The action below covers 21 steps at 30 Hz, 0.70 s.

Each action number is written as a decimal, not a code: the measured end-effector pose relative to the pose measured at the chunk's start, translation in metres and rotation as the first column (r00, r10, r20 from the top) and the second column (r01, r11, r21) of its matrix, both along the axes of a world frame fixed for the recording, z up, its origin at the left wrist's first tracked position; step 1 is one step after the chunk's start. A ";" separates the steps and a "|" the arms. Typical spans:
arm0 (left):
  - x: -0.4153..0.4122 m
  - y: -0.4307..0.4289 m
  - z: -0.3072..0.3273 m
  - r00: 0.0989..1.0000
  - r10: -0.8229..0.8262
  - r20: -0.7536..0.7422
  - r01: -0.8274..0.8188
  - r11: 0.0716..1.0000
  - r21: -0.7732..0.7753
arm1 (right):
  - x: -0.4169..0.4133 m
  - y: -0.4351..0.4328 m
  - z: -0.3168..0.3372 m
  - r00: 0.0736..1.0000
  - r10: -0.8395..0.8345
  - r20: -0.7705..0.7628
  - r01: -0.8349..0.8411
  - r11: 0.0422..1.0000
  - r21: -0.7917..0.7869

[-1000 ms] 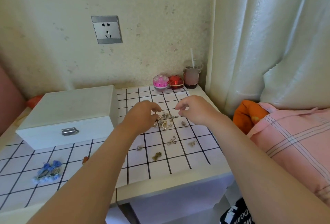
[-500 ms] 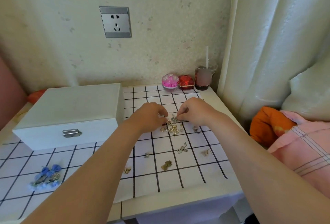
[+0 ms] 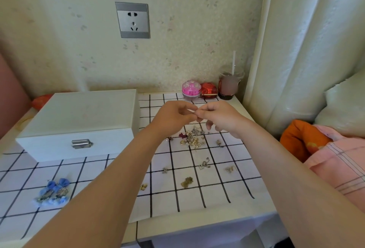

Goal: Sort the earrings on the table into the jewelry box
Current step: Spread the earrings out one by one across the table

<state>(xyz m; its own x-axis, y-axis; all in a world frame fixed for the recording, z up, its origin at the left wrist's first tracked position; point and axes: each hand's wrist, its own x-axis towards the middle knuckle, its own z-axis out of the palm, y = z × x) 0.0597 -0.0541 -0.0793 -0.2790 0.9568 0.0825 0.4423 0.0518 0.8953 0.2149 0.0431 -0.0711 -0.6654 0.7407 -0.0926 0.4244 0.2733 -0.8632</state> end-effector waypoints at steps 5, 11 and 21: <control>-0.002 -0.002 0.004 0.993 0.119 0.029 -0.118 0.993 -0.006 | -0.002 0.002 -0.003 0.998 -0.054 0.042 0.050 0.995 0.088; -0.003 -0.003 0.004 0.993 0.115 -0.036 -0.116 0.993 -0.020 | -0.002 0.008 -0.021 0.921 -0.032 0.387 -0.091 0.951 0.296; 0.010 -0.017 0.005 0.987 -0.027 -0.161 0.016 0.998 -0.069 | 0.015 0.002 -0.003 0.976 -0.033 0.217 -0.021 0.970 0.244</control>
<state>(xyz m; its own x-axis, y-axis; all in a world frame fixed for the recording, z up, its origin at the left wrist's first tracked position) 0.0701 -0.0706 -0.0738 -0.2461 0.9674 0.0604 0.5824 0.0978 0.8070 0.2295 0.0451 -0.0743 -0.6447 0.7628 -0.0508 0.5966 0.4605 -0.6573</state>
